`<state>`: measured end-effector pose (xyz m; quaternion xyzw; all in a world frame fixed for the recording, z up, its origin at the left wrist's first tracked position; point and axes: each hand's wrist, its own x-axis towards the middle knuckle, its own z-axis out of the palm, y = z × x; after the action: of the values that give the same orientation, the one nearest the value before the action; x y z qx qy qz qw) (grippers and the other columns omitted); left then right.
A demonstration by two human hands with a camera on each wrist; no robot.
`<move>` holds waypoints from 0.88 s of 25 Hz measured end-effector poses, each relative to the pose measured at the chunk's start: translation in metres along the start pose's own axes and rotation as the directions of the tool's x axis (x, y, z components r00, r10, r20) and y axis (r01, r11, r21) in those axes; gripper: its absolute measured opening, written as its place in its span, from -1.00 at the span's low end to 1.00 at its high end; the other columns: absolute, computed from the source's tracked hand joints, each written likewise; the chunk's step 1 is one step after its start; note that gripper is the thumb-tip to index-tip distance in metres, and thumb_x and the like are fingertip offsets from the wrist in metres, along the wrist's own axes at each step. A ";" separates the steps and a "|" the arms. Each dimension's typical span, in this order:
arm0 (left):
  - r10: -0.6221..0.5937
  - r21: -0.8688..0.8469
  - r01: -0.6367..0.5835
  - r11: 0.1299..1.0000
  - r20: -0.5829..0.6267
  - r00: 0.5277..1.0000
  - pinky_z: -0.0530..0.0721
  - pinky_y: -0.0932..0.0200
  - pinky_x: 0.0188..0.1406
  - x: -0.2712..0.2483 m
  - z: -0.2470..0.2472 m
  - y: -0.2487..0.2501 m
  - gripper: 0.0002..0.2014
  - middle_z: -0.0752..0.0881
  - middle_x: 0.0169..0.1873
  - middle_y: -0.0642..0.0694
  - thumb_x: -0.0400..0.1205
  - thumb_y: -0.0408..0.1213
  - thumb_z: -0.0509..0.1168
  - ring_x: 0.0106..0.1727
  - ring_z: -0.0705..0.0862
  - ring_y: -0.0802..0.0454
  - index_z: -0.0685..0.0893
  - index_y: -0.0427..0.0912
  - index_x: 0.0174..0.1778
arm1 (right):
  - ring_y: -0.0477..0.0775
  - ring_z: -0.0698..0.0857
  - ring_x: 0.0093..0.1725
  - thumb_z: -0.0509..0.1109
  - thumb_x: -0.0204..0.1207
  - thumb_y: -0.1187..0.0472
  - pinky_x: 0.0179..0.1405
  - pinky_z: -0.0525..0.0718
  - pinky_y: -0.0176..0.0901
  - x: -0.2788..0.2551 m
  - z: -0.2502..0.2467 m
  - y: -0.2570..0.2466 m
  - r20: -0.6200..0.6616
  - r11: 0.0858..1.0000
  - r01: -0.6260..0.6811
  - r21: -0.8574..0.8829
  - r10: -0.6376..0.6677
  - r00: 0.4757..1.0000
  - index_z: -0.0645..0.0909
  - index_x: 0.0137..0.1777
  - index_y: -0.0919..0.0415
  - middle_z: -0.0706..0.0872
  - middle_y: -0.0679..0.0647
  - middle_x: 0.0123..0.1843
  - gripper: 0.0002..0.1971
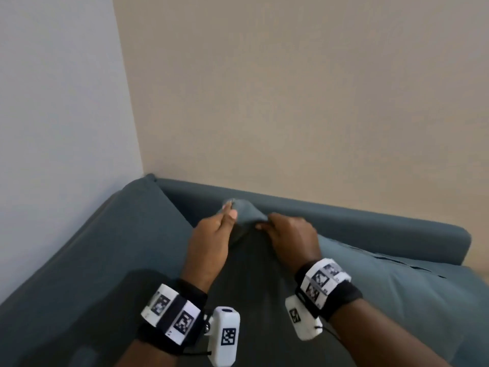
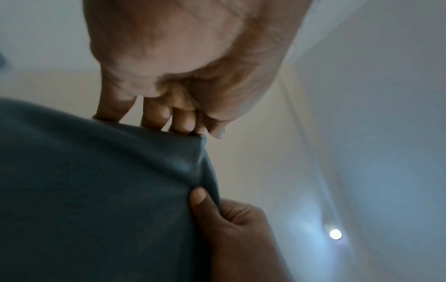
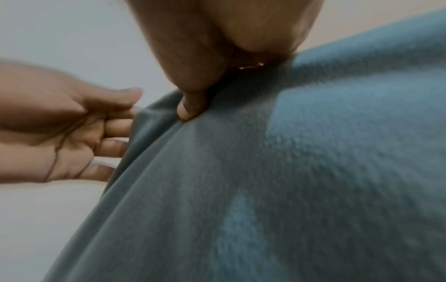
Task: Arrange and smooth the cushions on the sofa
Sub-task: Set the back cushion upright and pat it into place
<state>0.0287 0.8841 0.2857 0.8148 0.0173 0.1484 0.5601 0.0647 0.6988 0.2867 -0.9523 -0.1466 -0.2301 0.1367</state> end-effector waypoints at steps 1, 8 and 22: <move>0.051 -0.020 -0.050 0.999 0.038 0.998 0.62 0.11 0.30 0.006 -0.006 0.017 -0.53 0.75 0.26 0.21 0.74 0.21 0.16 0.33 0.69 0.13 0.65 0.08 0.47 | 0.40 0.72 -0.25 0.31 0.62 -0.20 -0.38 0.45 0.02 0.017 -0.029 0.009 -0.030 0.998 -0.033 0.051 0.034 0.999 0.58 -0.28 0.12 0.76 0.18 -0.33 -0.58; 0.477 0.681 -0.259 0.685 -0.150 0.866 0.21 -0.38 0.63 -0.006 -0.048 0.104 -0.20 0.31 0.71 -0.09 0.63 0.47 -0.05 0.72 0.25 -0.13 0.27 0.06 0.71 | -0.10 0.30 -0.43 0.38 0.58 -0.17 -0.42 0.29 0.01 0.043 -0.190 0.120 -0.416 0.853 0.005 0.522 0.249 0.875 0.41 -0.48 0.21 0.36 -0.15 -0.51 -0.45; 0.519 0.826 -0.257 0.502 -0.051 0.853 0.43 -0.41 0.32 -0.005 -0.037 0.062 -0.82 0.68 -0.20 0.13 0.64 -0.25 0.41 -0.07 0.70 -0.08 0.62 0.16 -0.14 | 0.07 0.69 0.07 0.42 0.63 -0.17 -0.02 0.49 -0.09 -0.016 -0.138 0.172 -0.111 0.741 -0.378 0.556 0.517 0.849 0.72 0.11 0.07 0.72 -0.06 -0.02 -0.69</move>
<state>0.0055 0.8934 0.3539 0.9267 -0.0216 0.3667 0.0799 0.0546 0.4923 0.3639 -0.8488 0.0516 -0.2643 0.4549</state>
